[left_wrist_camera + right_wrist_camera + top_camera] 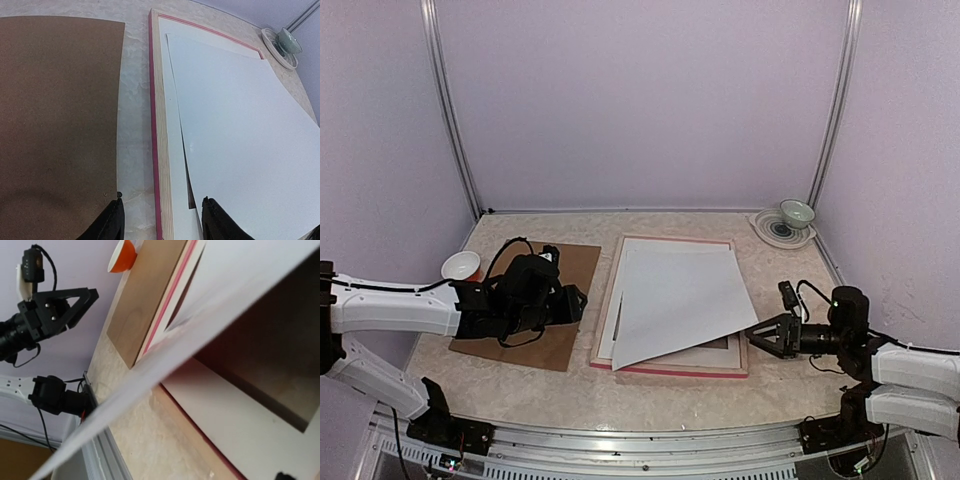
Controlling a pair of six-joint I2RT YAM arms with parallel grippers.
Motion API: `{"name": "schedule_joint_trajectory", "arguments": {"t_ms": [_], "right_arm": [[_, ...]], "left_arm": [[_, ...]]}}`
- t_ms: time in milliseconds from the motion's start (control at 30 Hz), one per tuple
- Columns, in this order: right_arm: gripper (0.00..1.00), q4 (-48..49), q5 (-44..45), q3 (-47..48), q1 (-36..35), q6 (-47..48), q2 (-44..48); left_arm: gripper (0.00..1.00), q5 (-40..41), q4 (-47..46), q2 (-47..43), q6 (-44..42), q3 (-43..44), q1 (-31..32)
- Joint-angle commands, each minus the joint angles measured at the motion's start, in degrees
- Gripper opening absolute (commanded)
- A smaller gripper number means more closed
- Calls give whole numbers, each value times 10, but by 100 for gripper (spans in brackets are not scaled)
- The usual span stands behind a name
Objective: Put the photo into the frame
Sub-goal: Place the photo on the mat board.
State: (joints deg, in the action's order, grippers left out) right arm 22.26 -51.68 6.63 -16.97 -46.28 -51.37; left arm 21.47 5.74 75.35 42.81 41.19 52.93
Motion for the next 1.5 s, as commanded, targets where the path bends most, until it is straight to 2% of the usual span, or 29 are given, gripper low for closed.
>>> {"name": "schedule_joint_trajectory", "arguments": {"t_ms": [0,200,400,833,1167,1300,1467], "right_arm": [[99,17,15,-15,11,-21,13],[99,-8,22,-15,15,-19,2],[99,-47,49,-24,20,-31,65],[99,-402,210,73,24,11,212],[97,-523,303,129,24,20,233],[95,-504,323,124,24,20,237],[94,-365,291,96,24,6,157]], "left_arm": [[53,5,-12,-15,4,-8,3],[53,4,-13,-12,5,-9,4],[53,5,-15,-18,8,-16,4],[53,8,-12,-19,9,-15,5],[53,8,-12,-8,9,-5,11],[53,9,-14,-10,10,-7,11],[53,6,-17,0,14,0,18]]}}
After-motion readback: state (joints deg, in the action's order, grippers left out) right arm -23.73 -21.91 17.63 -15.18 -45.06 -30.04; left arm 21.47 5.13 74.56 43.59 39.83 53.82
